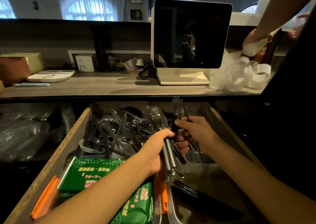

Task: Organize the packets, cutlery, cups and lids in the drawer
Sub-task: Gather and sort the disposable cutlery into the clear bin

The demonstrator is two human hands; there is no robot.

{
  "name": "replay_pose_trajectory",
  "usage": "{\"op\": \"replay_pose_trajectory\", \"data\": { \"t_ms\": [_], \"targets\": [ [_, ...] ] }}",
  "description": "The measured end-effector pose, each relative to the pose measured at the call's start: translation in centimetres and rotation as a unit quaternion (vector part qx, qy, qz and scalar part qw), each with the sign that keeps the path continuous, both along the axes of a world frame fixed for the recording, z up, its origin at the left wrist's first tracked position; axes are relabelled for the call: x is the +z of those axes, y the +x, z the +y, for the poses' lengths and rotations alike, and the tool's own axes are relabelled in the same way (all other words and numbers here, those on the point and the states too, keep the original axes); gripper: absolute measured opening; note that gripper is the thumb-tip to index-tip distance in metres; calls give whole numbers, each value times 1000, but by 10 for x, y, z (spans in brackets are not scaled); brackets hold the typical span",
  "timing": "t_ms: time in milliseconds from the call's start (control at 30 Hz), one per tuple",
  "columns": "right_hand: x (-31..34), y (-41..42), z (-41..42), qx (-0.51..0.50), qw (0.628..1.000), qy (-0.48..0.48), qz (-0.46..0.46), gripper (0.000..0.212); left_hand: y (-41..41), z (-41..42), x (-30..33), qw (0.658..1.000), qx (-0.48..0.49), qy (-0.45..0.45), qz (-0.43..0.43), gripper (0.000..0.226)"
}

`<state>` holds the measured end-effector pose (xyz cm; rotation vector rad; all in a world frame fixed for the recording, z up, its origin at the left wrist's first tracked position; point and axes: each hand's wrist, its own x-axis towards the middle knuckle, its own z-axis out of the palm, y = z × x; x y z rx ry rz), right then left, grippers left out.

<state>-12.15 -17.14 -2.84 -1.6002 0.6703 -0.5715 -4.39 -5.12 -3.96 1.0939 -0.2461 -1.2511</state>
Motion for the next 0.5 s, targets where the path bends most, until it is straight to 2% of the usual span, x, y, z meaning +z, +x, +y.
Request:
{"op": "replay_pose_trajectory", "data": {
  "t_ms": [100,200,333,433,500],
  "targets": [
    [1,-2,0,-25,999,-17,-30,12,2,0,-3,999,3,9,-40,26],
    [1,-1,5,-45,997,-51,-44,17,0,-1,-4,997,29,9,-69,23],
    [-1,3,4,-71,994,-29,-84,20,2,-4,-2,995,78,3,-66,23],
    [-1,4,7,-66,993,-48,-88,19,4,-4,-3,993,85,-5,-80,28],
    [4,2,6,-100,988,-64,-104,16,5,-3,-2,994,89,-11,-67,23]
  ]
}}
